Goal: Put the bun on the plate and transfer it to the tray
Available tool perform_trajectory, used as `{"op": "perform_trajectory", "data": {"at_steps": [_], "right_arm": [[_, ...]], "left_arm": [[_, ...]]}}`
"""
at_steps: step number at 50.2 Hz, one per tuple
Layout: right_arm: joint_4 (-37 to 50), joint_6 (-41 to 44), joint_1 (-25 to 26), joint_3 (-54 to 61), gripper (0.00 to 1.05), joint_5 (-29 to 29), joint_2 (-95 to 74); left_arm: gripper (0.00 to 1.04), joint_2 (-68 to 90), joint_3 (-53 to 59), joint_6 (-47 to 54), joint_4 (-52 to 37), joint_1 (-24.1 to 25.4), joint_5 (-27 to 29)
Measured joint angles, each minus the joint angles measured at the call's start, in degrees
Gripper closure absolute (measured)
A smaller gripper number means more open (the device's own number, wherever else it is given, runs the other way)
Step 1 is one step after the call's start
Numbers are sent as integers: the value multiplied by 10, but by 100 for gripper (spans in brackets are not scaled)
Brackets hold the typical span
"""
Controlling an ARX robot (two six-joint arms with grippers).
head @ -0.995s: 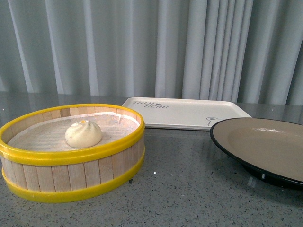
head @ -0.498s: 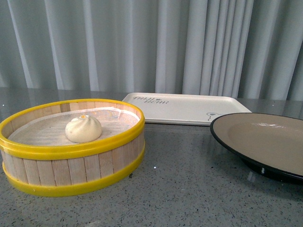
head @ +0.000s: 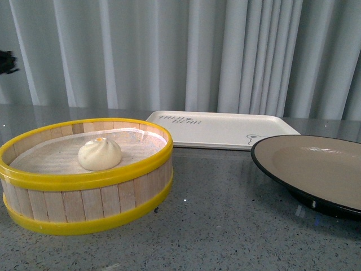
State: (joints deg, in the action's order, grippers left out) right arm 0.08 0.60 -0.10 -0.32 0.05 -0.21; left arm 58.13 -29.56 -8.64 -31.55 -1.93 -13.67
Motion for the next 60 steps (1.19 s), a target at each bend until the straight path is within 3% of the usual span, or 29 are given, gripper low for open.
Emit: {"op": "perform_trajectory", "data": {"at_steps": [18, 28, 37, 60], "right_arm": [[0, 0, 0, 0, 8, 0, 0], [0, 0, 0, 0, 8, 0, 0], [0, 0, 0, 0, 8, 0, 0], [0, 0, 0, 0, 8, 0, 0]], "left_arm": [[7, 169, -235, 93, 185, -77, 21], [7, 211, -289, 102, 231, -97, 19], [7, 250, -333, 124, 292, -121, 67], [7, 322, -366, 146, 315, -140, 110]]}}
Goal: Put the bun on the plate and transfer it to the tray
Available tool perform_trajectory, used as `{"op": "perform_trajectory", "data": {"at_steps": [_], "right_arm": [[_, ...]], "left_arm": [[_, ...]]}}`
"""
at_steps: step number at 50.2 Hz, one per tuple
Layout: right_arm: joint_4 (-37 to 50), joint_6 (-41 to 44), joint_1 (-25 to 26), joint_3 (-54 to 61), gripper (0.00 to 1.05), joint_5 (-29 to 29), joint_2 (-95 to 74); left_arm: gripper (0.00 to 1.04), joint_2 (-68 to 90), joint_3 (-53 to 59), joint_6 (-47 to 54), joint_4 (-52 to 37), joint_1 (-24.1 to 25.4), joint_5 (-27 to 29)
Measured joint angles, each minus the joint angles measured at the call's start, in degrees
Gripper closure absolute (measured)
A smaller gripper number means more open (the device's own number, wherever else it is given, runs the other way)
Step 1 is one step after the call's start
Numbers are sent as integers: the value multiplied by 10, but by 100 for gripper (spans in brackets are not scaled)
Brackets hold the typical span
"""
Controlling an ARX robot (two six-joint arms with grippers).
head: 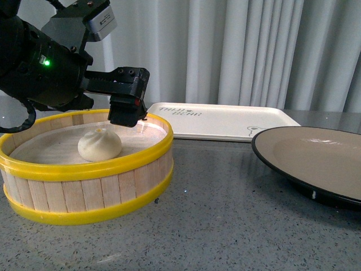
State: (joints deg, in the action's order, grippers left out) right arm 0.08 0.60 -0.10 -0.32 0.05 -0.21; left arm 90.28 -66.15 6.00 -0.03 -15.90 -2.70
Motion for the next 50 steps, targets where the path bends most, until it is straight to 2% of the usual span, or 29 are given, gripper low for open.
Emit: {"op": "perform_trajectory", "data": {"at_steps": [19, 50], "right_arm": [[0, 0, 0, 0, 8, 0, 0], [0, 0, 0, 0, 8, 0, 0]], "left_arm": [[7, 26, -13, 11, 0, -2, 17], [7, 48, -13, 13, 1, 26, 25]]}}
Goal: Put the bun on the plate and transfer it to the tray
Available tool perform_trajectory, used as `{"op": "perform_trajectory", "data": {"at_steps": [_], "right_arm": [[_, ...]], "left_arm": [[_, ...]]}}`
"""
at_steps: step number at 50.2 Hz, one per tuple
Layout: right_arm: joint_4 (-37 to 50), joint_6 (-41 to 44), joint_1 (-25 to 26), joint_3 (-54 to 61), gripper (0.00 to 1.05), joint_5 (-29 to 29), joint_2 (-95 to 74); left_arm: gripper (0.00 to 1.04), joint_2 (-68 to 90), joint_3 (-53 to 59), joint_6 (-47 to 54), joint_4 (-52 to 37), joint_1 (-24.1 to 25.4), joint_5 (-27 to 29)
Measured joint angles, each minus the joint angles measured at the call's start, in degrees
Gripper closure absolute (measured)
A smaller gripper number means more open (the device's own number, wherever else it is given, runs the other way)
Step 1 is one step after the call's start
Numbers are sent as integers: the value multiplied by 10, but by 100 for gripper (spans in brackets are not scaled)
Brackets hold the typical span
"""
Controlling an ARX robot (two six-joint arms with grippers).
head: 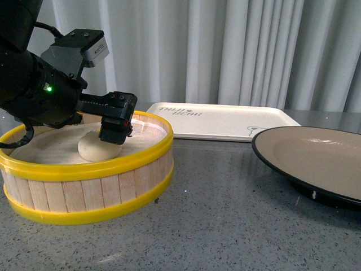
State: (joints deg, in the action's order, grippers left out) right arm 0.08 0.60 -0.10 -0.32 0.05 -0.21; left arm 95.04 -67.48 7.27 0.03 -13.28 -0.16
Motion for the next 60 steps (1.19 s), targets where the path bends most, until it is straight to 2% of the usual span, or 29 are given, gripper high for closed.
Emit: {"op": "perform_trajectory", "data": {"at_steps": [50, 55, 60], "right_arm": [[0, 0, 0, 0, 8, 0, 0], [0, 0, 0, 0, 8, 0, 0], [0, 0, 0, 0, 8, 0, 0]], "left_arm": [[7, 6, 15, -4, 10, 10, -6], [26, 6, 16, -7, 8, 11, -11], [38, 6, 16, -12, 8, 11, -15]]}}
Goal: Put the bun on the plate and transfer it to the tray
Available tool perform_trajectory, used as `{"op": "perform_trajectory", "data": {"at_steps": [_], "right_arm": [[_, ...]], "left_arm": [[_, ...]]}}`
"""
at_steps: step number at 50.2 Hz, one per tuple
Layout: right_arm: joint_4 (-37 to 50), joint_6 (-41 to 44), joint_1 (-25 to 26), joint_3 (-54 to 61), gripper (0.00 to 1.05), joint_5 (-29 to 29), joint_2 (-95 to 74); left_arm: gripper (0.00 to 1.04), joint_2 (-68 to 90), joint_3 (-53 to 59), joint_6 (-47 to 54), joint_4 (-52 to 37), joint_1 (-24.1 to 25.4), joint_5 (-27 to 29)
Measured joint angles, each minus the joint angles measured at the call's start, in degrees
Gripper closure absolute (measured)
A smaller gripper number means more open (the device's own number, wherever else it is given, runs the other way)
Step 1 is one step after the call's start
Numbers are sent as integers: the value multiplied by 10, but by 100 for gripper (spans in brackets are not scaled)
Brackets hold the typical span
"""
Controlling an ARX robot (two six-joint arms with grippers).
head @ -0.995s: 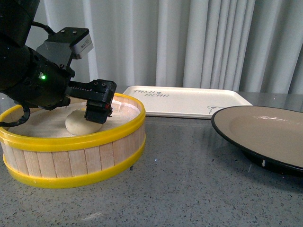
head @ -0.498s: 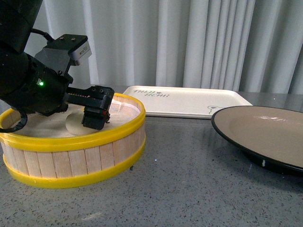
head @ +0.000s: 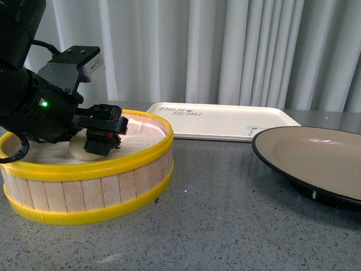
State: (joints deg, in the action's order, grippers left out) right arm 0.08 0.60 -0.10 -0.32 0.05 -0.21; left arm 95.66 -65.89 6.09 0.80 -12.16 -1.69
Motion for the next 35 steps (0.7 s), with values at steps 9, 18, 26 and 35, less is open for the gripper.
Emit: {"op": "perform_trajectory", "data": {"at_steps": [9, 18, 26, 35], "right_arm": [[0, 0, 0, 0, 8, 0, 0], [0, 0, 0, 0, 8, 0, 0], [0, 0, 0, 0, 8, 0, 0], [0, 0, 0, 0, 8, 0, 0]], "left_arm": [[66, 0, 2, -13, -9, 0, -11], [88, -12, 14, -18, -31, -5, -23], [99, -28, 16, -19, -39, -12, -28], [99, -50, 16, -19, -46, -18, -34]]}}
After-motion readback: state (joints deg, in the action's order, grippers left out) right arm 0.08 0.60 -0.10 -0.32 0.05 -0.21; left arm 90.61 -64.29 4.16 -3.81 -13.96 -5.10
